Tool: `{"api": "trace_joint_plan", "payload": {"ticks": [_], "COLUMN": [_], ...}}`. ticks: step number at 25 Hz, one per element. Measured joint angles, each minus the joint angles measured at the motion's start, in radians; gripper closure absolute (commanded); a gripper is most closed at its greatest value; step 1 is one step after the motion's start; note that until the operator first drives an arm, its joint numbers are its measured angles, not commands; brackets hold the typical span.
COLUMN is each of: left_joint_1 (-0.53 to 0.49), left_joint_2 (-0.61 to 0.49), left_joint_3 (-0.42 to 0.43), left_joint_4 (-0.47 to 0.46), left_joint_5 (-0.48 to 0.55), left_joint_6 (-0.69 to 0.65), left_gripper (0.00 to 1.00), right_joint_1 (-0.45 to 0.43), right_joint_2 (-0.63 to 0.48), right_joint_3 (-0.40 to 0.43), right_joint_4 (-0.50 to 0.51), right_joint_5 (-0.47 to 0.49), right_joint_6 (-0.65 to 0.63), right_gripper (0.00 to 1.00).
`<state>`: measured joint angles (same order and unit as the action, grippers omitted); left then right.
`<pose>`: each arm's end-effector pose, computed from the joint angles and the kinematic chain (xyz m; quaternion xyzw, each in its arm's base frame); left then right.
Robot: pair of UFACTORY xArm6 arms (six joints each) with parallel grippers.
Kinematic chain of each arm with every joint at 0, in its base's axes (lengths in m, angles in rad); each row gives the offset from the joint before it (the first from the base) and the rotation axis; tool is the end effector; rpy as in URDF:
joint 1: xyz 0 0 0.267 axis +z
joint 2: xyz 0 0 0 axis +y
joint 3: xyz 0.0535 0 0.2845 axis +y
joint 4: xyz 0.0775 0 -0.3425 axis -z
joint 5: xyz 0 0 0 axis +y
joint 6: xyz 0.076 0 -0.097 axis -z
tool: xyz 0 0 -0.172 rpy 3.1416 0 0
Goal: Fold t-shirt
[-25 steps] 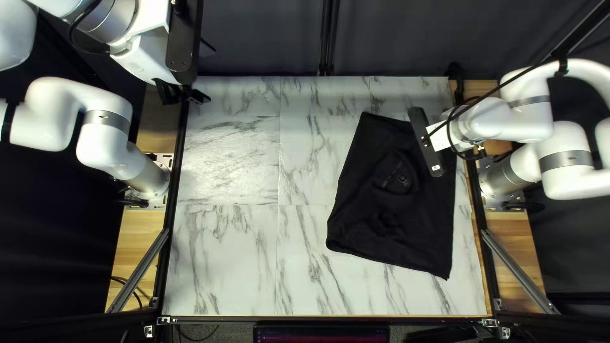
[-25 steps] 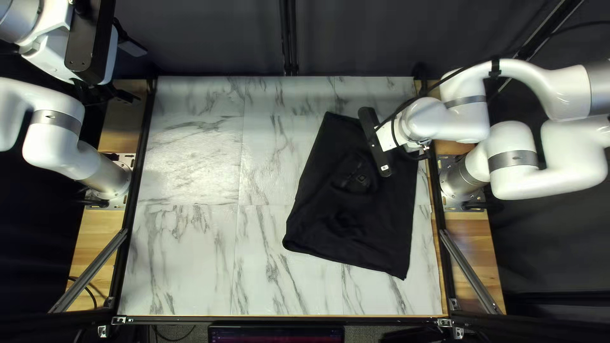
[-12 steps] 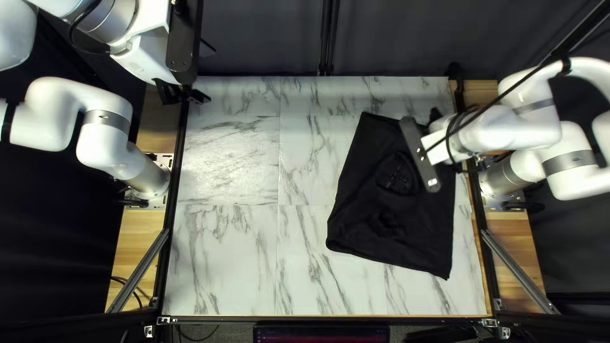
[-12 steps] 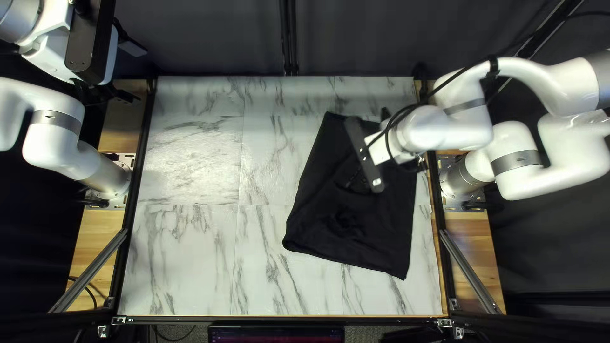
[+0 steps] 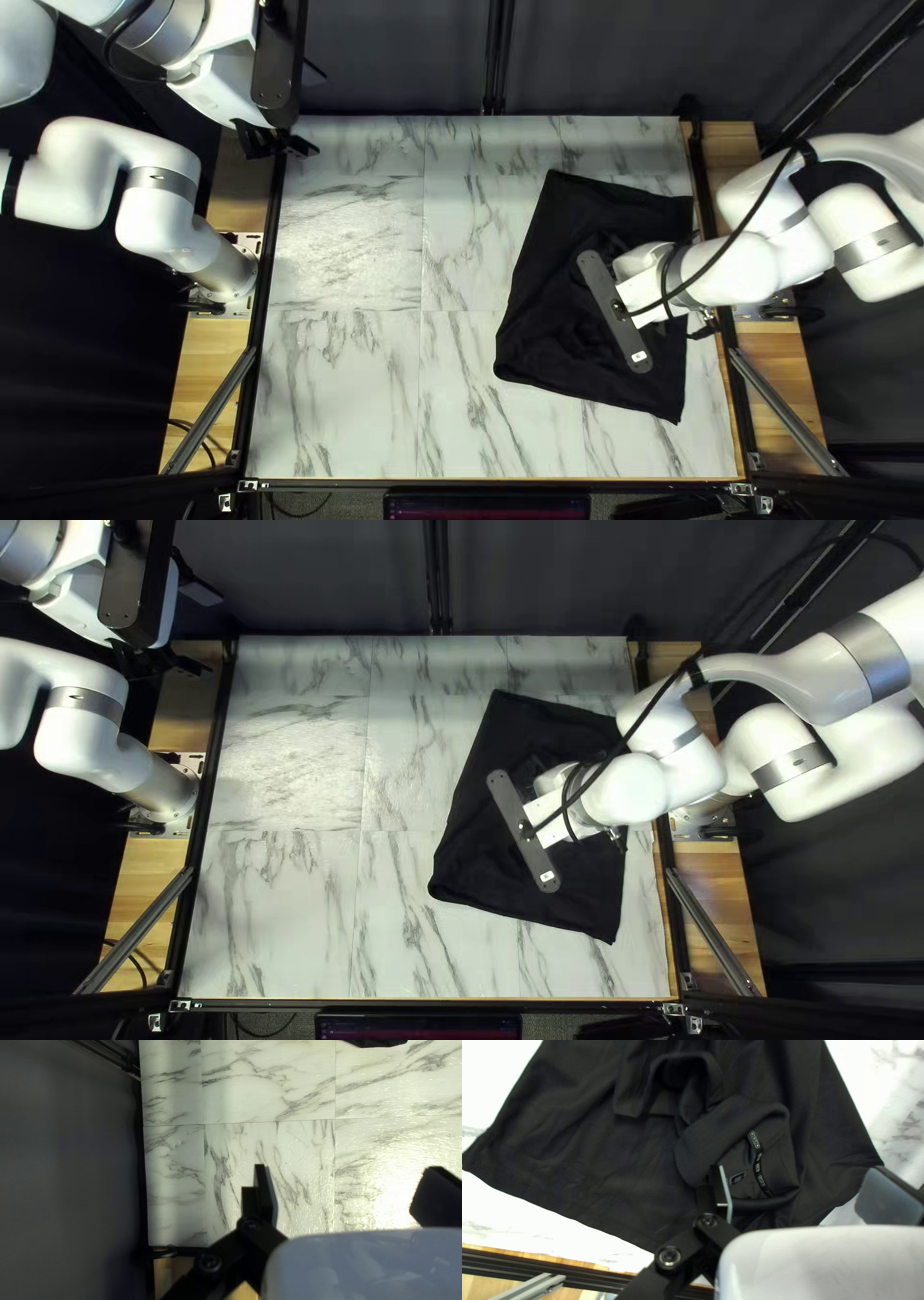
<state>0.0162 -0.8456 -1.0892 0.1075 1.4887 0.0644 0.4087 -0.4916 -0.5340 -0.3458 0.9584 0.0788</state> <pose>0.2986 0.0329 0.4816 -0.9737 0.0159 -0.2186 0.0621 0.3405 0.0823 0.1774 0.9557 0.2545 0.0669 0.1318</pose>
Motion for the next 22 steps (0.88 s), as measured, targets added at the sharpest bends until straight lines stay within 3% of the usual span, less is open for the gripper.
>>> {"api": "trace_joint_plan", "payload": {"ticks": [4, 9, 15, 22], "left_joint_1": [0.0, 0.0, 0.0, 0.0], "left_joint_2": [0.0, 0.0, 0.0, 0.0], "left_joint_3": [0.0, 0.0, 0.0, 0.0], "left_joint_4": [0.0, 0.0, 0.0, 0.0], "left_joint_5": [0.0, 0.0, 0.0, 0.0], "left_joint_6": [0.0, 0.0, 0.0, 0.0], "left_gripper": [0.0, 0.0, 0.0, 0.0], "right_joint_1": [-0.013, -0.03, 0.015, 0.021], "right_joint_2": [0.003, 0.131, 0.276, 0.343], "right_joint_3": [0.016, 0.025, 0.031, 0.041], "right_joint_4": [0.001, -0.016, -0.089, -0.14], "right_joint_5": [-0.036, -0.227, -0.406, -0.458], "right_joint_6": [-0.024, -0.055, -0.032, -0.086], "right_gripper": [0.0, 0.0, 0.0, 0.0]}}
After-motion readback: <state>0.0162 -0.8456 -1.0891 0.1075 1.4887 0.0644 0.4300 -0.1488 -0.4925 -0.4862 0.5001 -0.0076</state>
